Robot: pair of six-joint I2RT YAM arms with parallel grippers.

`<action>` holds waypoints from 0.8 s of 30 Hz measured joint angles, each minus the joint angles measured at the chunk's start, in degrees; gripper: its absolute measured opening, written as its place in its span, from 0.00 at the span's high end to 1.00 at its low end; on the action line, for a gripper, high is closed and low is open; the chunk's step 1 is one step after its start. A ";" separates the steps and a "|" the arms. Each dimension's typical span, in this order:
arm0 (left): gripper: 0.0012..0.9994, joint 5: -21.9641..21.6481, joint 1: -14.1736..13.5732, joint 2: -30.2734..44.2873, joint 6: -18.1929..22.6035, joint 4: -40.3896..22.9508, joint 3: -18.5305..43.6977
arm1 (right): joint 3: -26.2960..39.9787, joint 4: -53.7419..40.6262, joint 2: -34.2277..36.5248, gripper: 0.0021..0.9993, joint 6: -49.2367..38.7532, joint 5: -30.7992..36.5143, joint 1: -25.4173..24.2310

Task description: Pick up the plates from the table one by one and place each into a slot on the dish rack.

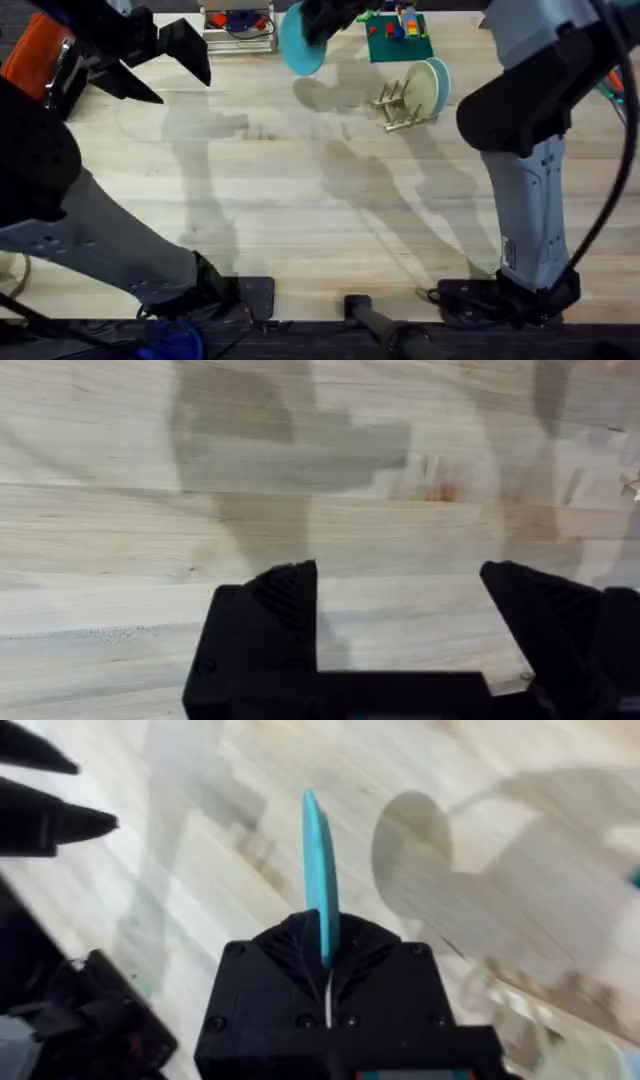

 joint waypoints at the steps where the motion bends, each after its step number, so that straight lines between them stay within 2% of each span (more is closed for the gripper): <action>1: 0.01 -0.04 0.00 0.00 0.01 -0.02 0.01 | 1.86 -1.51 -0.01 0.97 -0.07 1.54 -0.25; 4: 0.00 -0.24 0.00 0.00 0.02 0.02 0.02 | 5.16 -3.63 -0.31 0.97 -0.35 5.64 -0.88; 10: 0.00 -0.41 0.00 0.00 0.02 0.39 0.02 | 5.36 -6.78 -3.96 0.97 -0.67 13.39 -2.06; 16: 0.00 -0.44 0.00 0.00 0.02 0.41 0.02 | 5.00 -7.88 -11.15 0.97 -0.85 16.20 -4.84; 19: 0.00 -0.44 0.00 0.00 0.02 0.42 0.01 | 1.17 -7.79 -16.90 0.97 -0.85 16.79 -7.38; 24: 0.01 -0.45 0.00 0.00 0.02 0.42 0.00 | -11.37 -7.53 -26.28 0.97 -0.85 17.24 -12.05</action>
